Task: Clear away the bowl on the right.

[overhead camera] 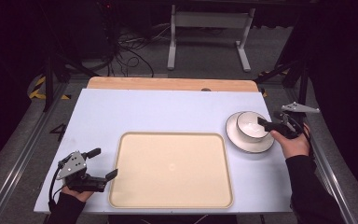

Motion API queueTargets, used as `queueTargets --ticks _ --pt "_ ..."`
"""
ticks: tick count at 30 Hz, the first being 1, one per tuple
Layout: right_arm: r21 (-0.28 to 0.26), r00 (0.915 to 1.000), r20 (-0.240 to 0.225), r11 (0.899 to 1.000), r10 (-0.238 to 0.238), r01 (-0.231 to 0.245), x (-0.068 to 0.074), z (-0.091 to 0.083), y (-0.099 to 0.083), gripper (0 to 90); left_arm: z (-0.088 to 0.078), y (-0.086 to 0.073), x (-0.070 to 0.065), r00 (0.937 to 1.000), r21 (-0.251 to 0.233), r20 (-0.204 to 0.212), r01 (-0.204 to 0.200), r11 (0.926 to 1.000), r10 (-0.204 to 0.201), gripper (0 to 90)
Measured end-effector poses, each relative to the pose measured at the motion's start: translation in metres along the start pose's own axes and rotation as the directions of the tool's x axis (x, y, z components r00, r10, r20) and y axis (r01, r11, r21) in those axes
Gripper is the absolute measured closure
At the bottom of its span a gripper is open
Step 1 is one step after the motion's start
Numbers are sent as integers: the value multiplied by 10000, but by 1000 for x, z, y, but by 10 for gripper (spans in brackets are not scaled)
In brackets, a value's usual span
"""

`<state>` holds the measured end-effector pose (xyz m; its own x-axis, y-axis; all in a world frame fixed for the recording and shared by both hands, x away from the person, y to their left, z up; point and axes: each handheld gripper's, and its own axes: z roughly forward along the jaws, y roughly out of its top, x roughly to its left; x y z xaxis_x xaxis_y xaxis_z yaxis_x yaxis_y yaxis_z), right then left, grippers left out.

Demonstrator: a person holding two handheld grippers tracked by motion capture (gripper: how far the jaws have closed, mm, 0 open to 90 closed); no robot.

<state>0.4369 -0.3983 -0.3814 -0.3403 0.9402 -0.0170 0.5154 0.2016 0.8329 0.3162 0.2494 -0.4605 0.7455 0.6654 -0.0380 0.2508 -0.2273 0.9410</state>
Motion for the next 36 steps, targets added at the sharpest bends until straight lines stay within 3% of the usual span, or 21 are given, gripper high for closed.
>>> queueTargets --ticks 7,11,15,17,23,29,36 --pt "930 9984 114 9941 553 -561 -6 9 2 297 0 0 0 10000 6 1 39 10000 -39 2" --pt "1476 9954 125 9844 953 -961 -11 14 1 329 0 0 0 10000 14 -2 -10 10000 10 2" --pt "2036 9878 -197 9679 1546 -1474 -16 16 0 404 0 0 0 10000 15 -9 4 10000 -4 2" --pt "2164 9858 -190 9633 1670 -1590 -17 17 0 417 0 0 0 10000 37 -18 -11 10000 11 2" --pt "2863 9750 35 9340 2222 -2139 -21 22 -1 455 0 0 0 10000 31 -19 -13 10000 13 2" --pt "3435 9720 160 9117 2345 -2256 -23 27 -1 522 0 0 0 10000 20 -5 -14 10000 14 2" --pt "3830 9715 371 8946 2341 -2302 -20 31 2 582 0 0 0 10000 32 -11 -18 10000 18 2"
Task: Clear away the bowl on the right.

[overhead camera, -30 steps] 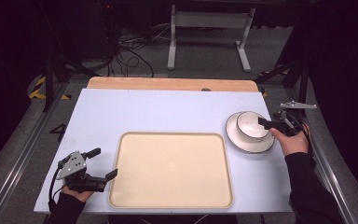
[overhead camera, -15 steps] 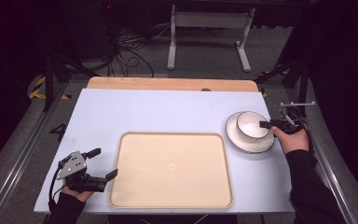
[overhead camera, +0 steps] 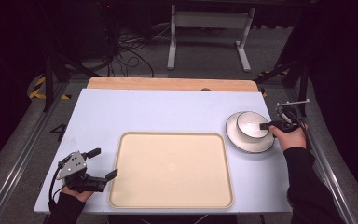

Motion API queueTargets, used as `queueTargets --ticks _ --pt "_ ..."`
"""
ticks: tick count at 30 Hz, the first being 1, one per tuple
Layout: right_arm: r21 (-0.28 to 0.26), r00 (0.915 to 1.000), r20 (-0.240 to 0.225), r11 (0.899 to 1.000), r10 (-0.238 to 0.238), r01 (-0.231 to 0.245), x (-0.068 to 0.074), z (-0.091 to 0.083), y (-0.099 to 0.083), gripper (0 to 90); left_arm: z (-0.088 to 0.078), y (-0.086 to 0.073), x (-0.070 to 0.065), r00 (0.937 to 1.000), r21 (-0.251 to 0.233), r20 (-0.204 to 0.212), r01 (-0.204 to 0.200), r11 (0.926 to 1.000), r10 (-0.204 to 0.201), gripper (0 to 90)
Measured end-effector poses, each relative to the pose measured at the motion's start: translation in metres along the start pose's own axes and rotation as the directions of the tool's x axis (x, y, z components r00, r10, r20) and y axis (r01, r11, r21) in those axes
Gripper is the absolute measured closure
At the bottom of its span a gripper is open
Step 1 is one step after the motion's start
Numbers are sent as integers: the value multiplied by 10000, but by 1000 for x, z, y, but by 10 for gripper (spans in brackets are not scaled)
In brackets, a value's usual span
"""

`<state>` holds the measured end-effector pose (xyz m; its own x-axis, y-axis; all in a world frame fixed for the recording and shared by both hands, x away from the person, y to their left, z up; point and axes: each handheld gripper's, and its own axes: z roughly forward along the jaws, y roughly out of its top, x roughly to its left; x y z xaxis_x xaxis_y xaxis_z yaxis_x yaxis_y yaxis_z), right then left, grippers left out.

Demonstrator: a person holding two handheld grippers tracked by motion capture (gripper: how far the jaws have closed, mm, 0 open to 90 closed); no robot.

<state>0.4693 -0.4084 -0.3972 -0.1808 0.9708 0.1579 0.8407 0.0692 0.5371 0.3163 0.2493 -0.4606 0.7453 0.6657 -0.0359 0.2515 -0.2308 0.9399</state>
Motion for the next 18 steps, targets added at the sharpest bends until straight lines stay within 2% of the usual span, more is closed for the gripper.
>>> queueTargets --ticks 4,7,9,15,18 --pt "332 9999 15 9993 157 -157 2 2 2 664 0 0 0 10000 8 -12 -4 10000 4 2" --pt "564 9996 81 9981 256 -260 5 5 4 690 0 0 0 10000 1 -13 -2 10000 2 2" --pt "642 9995 198 9976 242 -254 6 6 5 692 0 0 0 10000 -2 -19 -2 10000 2 2" --pt "823 9989 260 9958 386 -406 10 7 8 804 0 0 0 10000 -12 -8 41 10000 -41 2" --pt "939 9984 337 9944 453 -483 12 6 9 818 0 0 0 10000 -17 -8 43 10000 -43 2"
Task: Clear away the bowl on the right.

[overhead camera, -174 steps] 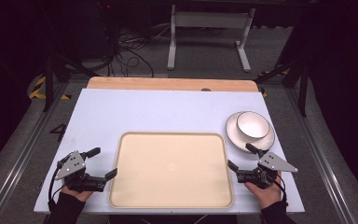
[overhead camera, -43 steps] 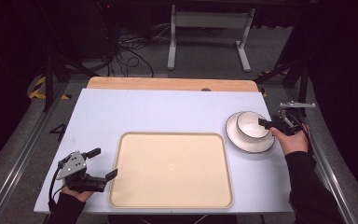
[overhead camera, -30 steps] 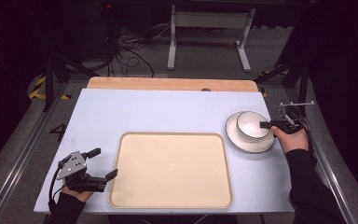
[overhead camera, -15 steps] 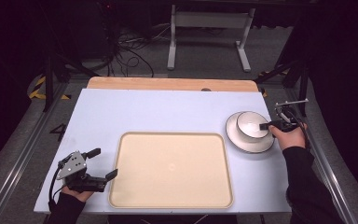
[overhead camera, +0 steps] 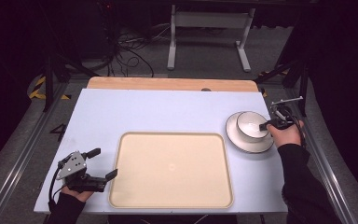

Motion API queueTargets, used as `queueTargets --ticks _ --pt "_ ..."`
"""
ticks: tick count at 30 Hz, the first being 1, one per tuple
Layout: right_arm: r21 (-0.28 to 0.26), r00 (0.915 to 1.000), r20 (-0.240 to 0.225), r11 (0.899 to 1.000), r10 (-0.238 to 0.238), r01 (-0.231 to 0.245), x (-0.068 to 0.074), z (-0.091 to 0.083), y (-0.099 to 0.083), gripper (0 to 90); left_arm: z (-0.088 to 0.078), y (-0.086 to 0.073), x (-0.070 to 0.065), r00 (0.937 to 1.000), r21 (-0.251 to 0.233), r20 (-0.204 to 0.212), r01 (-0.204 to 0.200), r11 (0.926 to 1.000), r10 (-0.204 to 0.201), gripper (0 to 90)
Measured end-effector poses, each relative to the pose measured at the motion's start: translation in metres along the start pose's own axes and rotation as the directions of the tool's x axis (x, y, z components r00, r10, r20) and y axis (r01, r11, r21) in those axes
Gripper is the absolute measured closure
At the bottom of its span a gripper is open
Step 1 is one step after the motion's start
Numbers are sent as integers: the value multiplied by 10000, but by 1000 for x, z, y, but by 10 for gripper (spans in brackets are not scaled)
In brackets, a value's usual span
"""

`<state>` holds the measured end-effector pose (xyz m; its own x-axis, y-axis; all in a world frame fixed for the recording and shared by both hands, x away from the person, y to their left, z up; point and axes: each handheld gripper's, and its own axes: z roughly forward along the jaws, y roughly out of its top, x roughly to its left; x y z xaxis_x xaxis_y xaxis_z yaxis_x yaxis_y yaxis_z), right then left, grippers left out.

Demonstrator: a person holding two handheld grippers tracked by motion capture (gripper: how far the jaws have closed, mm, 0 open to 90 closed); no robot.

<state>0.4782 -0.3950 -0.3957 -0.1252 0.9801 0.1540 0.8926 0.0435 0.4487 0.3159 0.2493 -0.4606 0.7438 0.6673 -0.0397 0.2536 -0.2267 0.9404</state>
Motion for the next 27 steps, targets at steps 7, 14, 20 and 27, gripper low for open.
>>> queueTargets --ticks 7,14,20,27 --pt "21 9998 -62 9998 195 -195 0 -1 2 831 0 0 0 10000 18 -10 -43 10000 43 2" --pt "-123 9995 39 9994 318 -317 1 -3 1 837 0 0 0 10000 19 -23 -35 10000 35 2" --pt "-214 9996 29 9994 280 -279 2 -10 2 834 0 0 0 10000 53 -23 -44 10000 45 3" --pt "-242 9992 -100 9990 378 -380 -1 -17 2 834 0 0 0 10000 47 -42 10 10000 -10 3"
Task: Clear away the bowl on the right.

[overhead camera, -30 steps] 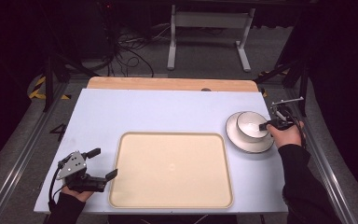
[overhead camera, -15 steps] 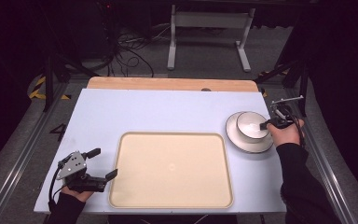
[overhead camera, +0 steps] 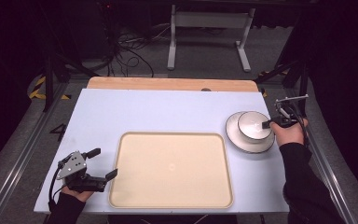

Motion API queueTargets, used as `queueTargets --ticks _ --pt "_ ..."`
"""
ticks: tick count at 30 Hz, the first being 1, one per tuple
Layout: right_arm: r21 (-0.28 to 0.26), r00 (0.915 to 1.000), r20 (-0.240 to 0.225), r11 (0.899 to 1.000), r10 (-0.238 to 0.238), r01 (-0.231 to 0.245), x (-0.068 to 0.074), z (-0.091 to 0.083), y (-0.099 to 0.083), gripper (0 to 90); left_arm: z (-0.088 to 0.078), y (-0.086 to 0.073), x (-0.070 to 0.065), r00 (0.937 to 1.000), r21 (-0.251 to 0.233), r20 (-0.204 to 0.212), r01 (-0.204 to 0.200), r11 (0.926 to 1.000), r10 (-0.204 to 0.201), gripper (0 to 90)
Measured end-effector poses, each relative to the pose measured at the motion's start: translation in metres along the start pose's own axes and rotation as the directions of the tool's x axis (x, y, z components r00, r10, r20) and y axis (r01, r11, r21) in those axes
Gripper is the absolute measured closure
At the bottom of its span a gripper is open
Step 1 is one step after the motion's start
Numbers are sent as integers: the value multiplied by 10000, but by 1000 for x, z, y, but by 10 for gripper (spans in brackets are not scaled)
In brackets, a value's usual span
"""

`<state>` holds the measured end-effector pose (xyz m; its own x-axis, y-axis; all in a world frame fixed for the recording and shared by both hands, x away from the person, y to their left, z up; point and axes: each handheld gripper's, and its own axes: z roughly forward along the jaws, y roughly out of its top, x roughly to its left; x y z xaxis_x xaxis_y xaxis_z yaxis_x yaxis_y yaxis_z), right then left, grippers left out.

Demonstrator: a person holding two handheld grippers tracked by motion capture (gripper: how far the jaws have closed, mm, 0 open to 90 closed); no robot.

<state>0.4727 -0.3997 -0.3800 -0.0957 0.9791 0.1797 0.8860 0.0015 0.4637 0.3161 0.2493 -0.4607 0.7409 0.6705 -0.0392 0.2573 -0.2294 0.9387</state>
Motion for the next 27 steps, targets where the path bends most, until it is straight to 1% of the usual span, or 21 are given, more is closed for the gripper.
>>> queueTargets --ticks 2,3,8,15,21,23,27 --pt "-61 10000 -30 10000 -65 65 0 -3 0 834 0 0 0 10000 6 -6 -30 10000 30 3" --pt "-41 10000 -55 10000 -33 33 -1 -6 1 834 0 0 0 10000 -2 -1 25 10000 -25 3" --pt "-85 10000 -65 10000 -32 32 -3 -14 3 834 0 0 0 10000 -14 -8 32 10000 -32 3" --pt "-163 9998 -143 9998 -141 139 -1 -28 6 834 0 0 0 10000 -11 -4 41 10000 -41 3" --pt "-231 9989 -454 9996 -148 138 3 -35 6 834 0 0 0 10000 -15 0 43 10000 -43 3" --pt "-172 9986 -487 9997 -192 183 5 -36 6 834 0 0 0 10000 -6 -2 31 10000 -31 3" --pt "-52 9974 -522 9988 -488 485 13 -37 6 833 0 0 0 10000 -16 -1 41 10000 -41 3"
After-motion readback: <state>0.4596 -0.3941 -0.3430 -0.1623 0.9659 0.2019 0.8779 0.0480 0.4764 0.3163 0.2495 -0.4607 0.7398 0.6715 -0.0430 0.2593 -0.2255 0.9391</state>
